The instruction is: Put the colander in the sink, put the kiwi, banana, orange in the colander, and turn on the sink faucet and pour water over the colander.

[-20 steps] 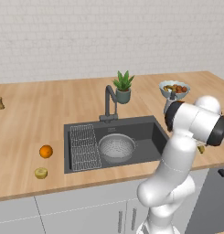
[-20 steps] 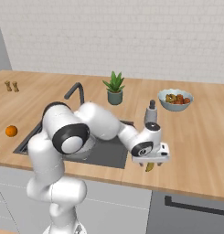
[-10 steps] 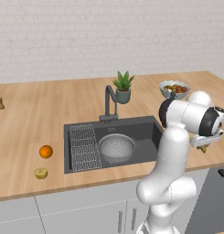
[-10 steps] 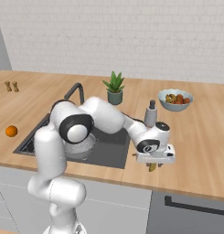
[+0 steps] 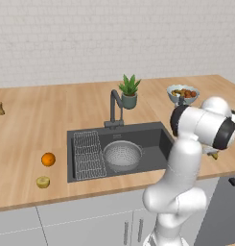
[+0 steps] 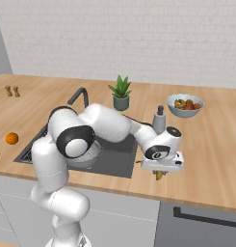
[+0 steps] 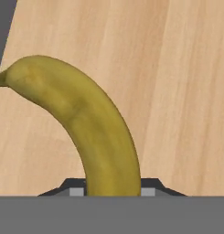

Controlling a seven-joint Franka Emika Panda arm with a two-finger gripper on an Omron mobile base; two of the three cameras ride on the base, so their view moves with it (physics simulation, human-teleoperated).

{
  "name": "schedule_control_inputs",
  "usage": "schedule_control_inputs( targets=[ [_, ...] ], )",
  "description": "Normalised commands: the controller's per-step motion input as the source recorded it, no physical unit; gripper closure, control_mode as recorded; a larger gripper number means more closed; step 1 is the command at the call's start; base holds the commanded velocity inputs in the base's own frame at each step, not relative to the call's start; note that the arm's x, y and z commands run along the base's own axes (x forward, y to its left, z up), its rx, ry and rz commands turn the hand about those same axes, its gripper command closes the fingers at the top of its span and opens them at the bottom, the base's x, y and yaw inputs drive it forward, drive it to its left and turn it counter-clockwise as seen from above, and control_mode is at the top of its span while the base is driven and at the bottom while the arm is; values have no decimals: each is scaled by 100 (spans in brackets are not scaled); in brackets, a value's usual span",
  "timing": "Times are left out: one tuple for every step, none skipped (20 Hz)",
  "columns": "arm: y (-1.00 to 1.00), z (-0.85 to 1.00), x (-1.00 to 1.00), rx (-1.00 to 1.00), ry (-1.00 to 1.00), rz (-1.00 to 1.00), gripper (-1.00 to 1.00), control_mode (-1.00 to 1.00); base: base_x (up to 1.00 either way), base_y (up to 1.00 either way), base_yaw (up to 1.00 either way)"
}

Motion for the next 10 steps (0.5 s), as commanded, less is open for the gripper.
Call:
schedule_control_inputs(
  targets=[
    [53, 85, -21, 4, -15, 0, 100, -100, 0, 0, 0],
    [59, 86, -17, 3, -15, 0, 100, -100, 0, 0, 0],
    [65, 88, -6, 2, -15, 0, 100, -100, 0, 0, 0],
    [76, 85, 0, 2, -18, 0, 100, -100, 0, 0, 0],
    [89, 80, 0, 0, -18, 0, 100, -100, 0, 0, 0],
    [100, 71, 0, 0, -19, 0, 100, -100, 0, 0, 0],
    [100, 59, 0, 0, -21, 0, 100, -100, 0, 0, 0],
    [100, 51, 0, 0, -21, 0, 100, -100, 0, 0, 0],
    [100, 40, 0, 0, -21, 0, 100, -100, 0, 0, 0],
    [100, 32, 0, 0, -21, 0, 100, -100, 0, 0, 0]
  ],
)
